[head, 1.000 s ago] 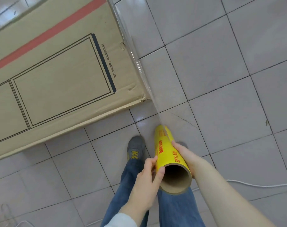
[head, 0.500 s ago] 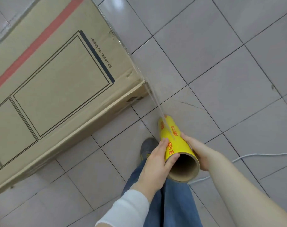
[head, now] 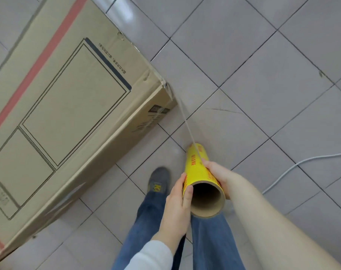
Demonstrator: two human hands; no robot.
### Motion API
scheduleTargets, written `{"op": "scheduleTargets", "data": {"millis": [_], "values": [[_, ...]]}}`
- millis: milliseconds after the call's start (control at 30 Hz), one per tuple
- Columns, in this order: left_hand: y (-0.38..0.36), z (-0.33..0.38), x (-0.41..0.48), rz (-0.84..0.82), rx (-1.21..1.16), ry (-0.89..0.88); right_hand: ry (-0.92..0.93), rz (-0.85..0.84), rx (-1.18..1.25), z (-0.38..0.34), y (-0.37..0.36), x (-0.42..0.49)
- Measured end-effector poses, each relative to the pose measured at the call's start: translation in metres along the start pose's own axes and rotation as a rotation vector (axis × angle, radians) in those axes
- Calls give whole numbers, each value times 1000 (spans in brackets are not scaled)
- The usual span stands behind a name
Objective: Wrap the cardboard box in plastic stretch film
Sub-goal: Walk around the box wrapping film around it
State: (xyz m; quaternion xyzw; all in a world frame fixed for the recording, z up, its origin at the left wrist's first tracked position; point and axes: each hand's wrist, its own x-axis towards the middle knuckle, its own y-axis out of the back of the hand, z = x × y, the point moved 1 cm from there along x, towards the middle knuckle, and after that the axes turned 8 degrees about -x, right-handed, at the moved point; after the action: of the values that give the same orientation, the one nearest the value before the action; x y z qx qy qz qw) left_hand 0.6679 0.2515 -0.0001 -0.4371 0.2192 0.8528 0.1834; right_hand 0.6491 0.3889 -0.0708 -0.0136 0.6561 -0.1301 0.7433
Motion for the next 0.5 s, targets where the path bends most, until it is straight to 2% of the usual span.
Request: {"op": "scheduleTargets", "data": {"millis": [233,400,500], "values": [[39,-9,9,-149,129,-26,57,43,107,7,-29,12],[71,-10,16,-268,235,-50,54,-19,158,10,-52,24],[93,-3,30,-384,413,-130,43,-25,183,12,-70,27]]}}
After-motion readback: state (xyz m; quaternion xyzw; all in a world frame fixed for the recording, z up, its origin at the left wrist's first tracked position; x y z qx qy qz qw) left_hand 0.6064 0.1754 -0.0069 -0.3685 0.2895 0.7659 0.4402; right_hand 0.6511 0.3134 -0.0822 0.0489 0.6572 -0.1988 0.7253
